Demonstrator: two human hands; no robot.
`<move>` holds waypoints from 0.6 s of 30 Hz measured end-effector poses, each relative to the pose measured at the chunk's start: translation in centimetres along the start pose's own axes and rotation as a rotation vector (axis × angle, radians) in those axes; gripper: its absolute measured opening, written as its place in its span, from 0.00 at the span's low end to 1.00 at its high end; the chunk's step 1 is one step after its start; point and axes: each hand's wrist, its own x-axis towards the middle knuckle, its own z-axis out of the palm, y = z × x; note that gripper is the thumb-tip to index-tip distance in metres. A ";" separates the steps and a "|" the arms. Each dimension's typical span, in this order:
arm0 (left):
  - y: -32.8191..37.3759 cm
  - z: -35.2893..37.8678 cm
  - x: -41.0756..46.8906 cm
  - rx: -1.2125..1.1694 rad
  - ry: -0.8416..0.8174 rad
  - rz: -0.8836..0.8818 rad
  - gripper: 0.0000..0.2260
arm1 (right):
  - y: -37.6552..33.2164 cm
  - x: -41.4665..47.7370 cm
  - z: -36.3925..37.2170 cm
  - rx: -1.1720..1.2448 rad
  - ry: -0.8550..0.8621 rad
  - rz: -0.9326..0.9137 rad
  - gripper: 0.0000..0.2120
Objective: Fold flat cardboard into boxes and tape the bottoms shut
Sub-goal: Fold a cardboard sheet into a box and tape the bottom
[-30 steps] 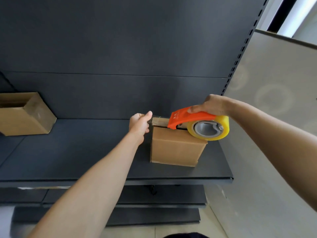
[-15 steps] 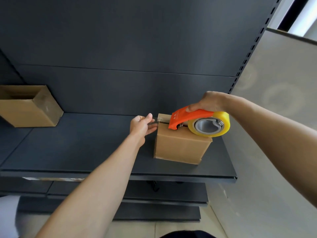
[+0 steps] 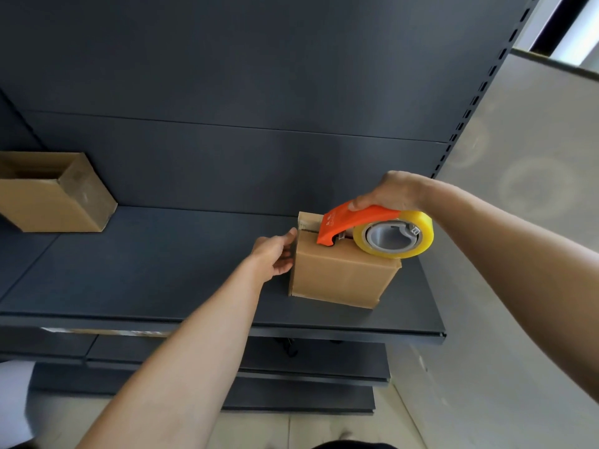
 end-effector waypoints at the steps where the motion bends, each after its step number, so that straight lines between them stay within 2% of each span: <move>1: 0.0 0.0 0.0 -0.003 -0.023 -0.039 0.15 | 0.0 0.0 0.0 0.007 0.000 -0.003 0.21; 7: 1.0 -0.3 -0.2 -0.004 -0.122 -0.228 0.16 | -0.4 0.3 0.2 0.019 -0.001 -0.007 0.21; 15: 1.5 -0.2 0.0 0.054 -0.099 -0.241 0.18 | -0.5 0.0 0.0 0.026 0.010 -0.012 0.19; 18: 1.0 -0.4 0.3 0.080 -0.104 -0.254 0.22 | -0.4 0.1 0.0 0.028 0.016 -0.016 0.19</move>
